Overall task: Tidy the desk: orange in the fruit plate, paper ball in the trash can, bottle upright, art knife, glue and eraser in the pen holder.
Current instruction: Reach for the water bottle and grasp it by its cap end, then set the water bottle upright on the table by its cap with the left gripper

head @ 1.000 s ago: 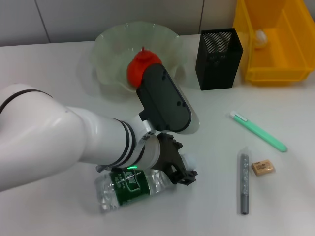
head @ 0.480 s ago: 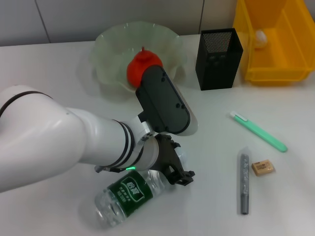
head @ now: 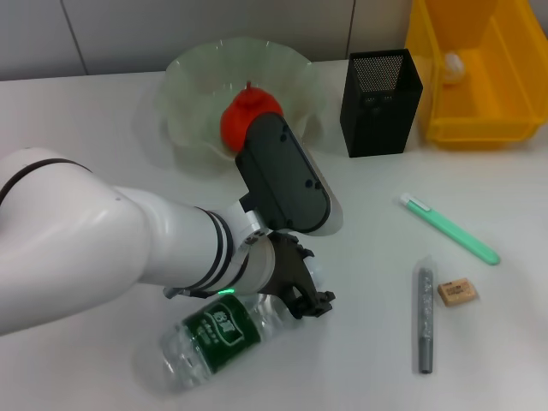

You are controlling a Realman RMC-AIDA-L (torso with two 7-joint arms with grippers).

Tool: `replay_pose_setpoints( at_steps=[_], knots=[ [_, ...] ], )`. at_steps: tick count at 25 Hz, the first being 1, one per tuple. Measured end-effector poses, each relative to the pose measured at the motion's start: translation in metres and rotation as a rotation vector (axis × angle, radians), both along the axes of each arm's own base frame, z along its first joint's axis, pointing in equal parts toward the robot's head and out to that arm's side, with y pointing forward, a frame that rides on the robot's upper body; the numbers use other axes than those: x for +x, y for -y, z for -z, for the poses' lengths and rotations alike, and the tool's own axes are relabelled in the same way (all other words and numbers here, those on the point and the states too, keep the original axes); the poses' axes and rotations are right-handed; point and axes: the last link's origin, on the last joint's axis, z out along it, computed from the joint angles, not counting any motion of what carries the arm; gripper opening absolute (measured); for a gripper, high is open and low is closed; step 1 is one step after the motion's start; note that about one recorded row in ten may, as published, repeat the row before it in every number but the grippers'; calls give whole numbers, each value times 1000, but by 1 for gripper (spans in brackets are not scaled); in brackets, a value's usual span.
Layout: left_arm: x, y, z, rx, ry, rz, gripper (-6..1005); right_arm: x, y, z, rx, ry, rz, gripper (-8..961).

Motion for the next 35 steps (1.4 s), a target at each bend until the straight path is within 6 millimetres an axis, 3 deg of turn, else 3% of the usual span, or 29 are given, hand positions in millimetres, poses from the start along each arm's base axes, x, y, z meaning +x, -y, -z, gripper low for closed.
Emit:
replay_pose_setpoints(
  at_steps=[3,8,14,35],
  knots=[
    [0,0,0,0,0,0,721,0,0,0,2,1,1,700],
    [0,0,0,-1,-1,1,543,0,-1,0,3,1,0,700],
    [-1,1,0,-3,-3,1,466,0,-2,0,5,3,1,700],
    [2,4,-4,-14,-46,35,448,1,-2,2,11,4,6,701]
  ],
)
